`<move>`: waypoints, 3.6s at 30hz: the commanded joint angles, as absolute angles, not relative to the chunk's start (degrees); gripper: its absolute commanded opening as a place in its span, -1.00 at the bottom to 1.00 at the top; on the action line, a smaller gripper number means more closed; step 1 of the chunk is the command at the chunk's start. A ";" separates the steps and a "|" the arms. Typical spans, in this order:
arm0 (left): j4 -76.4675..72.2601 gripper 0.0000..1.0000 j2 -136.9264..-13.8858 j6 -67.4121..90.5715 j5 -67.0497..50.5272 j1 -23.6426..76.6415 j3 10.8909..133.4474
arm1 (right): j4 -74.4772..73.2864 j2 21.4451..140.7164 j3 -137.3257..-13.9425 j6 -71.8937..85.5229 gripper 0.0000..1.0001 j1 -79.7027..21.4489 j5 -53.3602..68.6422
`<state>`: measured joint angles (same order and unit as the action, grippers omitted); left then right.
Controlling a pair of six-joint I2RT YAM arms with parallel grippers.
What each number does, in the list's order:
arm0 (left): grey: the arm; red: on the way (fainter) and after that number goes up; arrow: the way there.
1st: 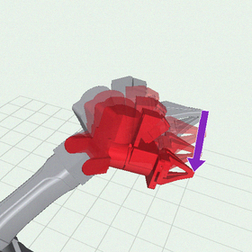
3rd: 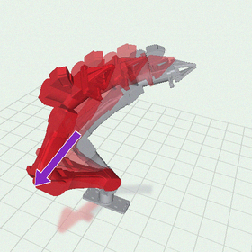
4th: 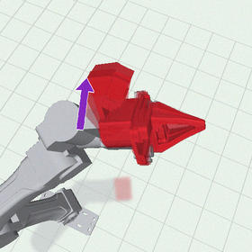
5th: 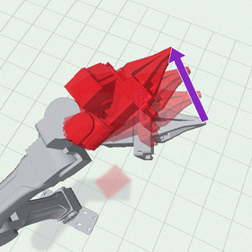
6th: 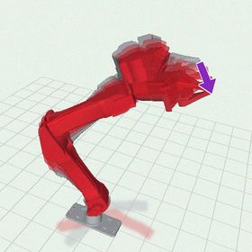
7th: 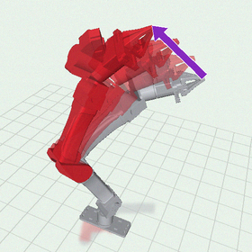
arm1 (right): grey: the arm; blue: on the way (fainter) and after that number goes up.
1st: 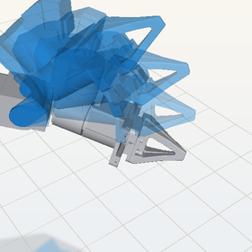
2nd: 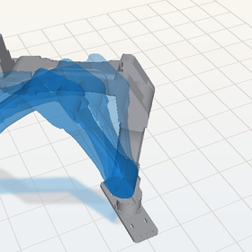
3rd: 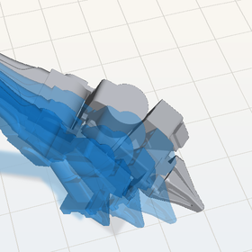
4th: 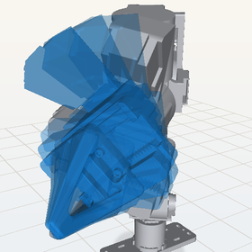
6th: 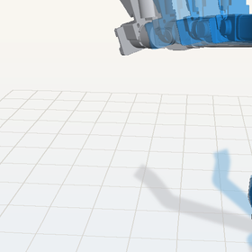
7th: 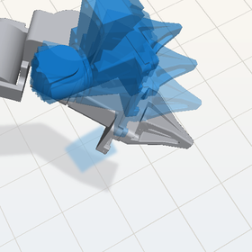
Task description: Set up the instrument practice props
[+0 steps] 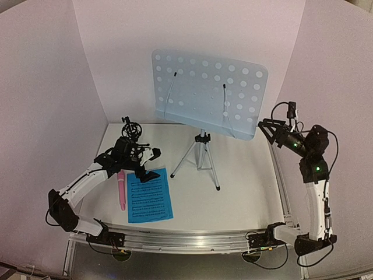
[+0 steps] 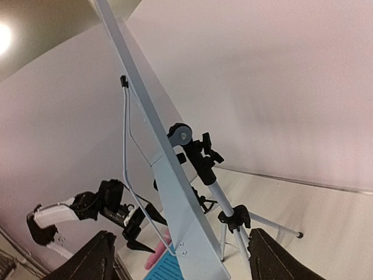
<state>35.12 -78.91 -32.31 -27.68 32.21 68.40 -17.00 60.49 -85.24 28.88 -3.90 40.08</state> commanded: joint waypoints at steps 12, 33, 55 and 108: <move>58.02 0.82 -72.39 -35.22 -11.11 31.99 55.89 | -43.91 46.13 -54.86 46.29 0.49 -5.15 22.04; 49.30 0.51 -74.16 -35.21 -4.96 30.93 50.77 | -24.86 99.47 -76.53 47.05 0.38 -67.87 -3.42; 26.07 0.31 -67.44 -46.97 -2.88 30.45 32.33 | -14.19 139.19 -112.34 54.24 0.03 -57.17 2.00; 19.91 0.29 -69.09 -54.95 -4.31 30.74 26.00 | -15.44 132.02 -103.45 53.48 0.17 -57.63 -1.71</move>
<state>21.81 -69.08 -54.08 -3.07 30.70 26.41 -14.46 133.80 -103.48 51.99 -57.30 -2.11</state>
